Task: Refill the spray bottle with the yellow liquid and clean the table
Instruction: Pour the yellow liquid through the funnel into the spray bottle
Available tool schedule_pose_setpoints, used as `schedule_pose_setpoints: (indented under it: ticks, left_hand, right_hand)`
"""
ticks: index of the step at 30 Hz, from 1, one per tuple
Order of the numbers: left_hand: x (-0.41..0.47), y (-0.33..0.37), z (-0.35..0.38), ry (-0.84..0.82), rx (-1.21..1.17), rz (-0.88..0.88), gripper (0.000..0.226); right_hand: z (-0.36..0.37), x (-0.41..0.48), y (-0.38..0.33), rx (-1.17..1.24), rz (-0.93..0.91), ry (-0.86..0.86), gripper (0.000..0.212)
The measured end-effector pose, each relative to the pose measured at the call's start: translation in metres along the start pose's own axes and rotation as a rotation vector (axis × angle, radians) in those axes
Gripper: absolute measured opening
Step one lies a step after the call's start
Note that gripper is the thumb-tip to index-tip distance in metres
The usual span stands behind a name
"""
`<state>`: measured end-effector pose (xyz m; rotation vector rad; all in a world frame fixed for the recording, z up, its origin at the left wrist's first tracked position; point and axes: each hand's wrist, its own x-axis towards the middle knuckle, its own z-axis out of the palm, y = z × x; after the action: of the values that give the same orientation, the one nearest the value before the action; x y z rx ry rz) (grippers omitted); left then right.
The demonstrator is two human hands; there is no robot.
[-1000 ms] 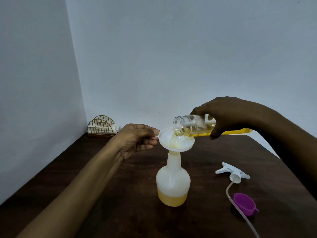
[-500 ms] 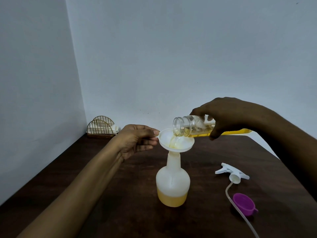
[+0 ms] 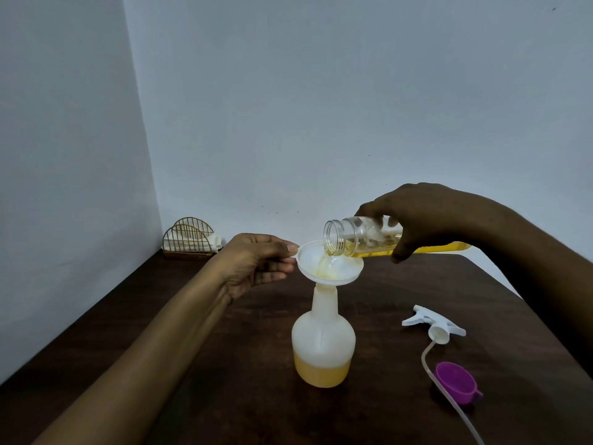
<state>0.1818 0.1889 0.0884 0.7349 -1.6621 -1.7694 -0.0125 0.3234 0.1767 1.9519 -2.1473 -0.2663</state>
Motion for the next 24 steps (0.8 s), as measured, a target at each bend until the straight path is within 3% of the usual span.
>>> schedule_pose_setpoints:
  ticks: [24]
  left_hand:
    - [-0.0018, 0.0009, 0.0030, 0.012, -0.005, 0.000, 0.011]
  right_hand:
    - [0.0049, 0.0004, 0.0035, 0.024, 0.009, 0.012, 0.055]
